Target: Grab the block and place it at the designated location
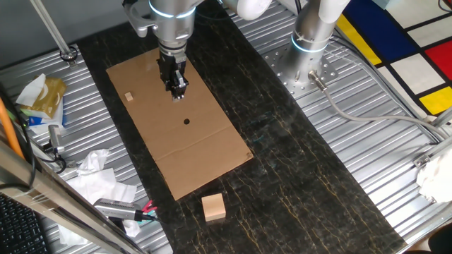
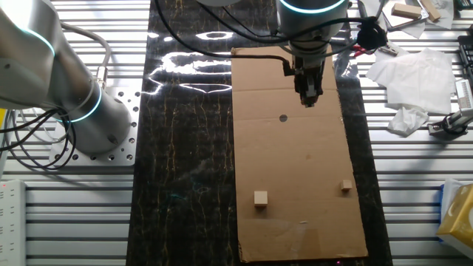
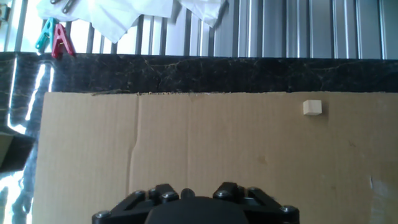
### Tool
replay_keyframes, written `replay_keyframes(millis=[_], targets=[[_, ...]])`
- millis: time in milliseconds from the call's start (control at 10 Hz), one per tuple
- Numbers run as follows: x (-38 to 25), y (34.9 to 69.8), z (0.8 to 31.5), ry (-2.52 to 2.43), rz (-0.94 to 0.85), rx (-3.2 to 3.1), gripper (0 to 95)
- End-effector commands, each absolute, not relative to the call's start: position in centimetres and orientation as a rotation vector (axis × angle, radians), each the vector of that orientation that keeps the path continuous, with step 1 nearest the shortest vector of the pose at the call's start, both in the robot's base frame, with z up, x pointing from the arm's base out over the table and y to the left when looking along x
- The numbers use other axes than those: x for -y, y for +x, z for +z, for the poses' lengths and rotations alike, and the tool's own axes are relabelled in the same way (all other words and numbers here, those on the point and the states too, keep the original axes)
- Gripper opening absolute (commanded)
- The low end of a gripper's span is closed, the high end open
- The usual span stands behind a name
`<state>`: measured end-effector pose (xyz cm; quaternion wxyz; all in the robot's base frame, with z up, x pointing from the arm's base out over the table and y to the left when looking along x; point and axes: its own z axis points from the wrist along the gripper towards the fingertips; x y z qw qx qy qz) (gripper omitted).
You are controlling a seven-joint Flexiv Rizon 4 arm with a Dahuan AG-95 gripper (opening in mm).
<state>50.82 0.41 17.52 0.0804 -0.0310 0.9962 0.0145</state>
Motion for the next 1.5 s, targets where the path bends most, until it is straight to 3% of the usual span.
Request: replay_keyframes(millis=[100,1500], targets=[[-0.4,50.9,17.5,-0.096,0.047,-2.979,57.0],[2.0,53.4,16.6,-0.134,0.043,-2.985,57.0]])
